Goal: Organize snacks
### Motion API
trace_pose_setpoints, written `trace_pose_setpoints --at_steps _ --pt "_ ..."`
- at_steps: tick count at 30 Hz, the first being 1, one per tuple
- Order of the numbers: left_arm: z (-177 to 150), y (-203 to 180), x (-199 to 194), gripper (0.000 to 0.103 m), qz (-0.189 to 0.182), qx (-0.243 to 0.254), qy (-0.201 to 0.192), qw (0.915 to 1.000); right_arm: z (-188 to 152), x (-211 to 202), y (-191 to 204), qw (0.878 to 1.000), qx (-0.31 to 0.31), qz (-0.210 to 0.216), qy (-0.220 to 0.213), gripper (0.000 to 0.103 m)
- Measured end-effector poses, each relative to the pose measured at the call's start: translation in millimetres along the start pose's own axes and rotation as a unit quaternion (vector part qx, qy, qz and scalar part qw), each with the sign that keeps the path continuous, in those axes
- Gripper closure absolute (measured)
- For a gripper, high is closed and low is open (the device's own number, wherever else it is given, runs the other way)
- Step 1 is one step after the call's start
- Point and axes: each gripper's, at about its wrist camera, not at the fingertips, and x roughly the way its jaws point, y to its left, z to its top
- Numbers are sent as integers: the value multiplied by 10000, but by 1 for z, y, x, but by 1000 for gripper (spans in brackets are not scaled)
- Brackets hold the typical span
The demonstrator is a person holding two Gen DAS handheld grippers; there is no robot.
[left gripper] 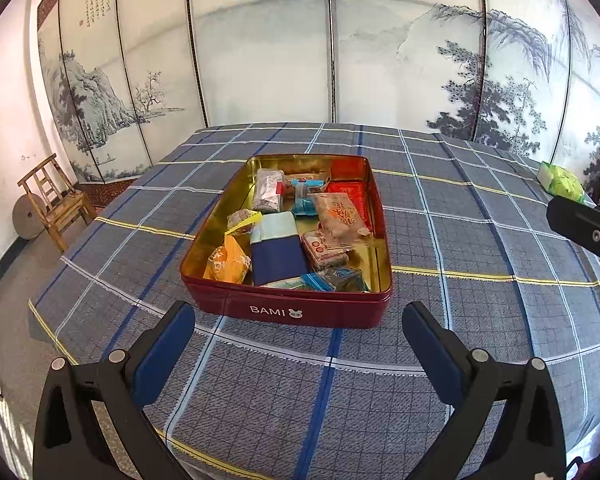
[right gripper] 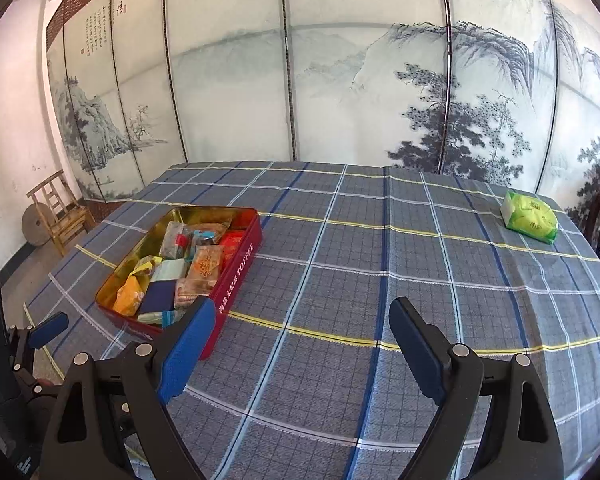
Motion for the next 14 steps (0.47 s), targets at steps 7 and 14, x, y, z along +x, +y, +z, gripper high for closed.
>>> trace_pose_setpoints --at_steps 7,14 --pt "-2 2 0 0 268 -119 13 9996 -2 2 -4 10000 36 57 26 14" --pt "-4 2 -3 0 345 -79 -33 9994 -4 2 -5 10000 36 71 47 14"
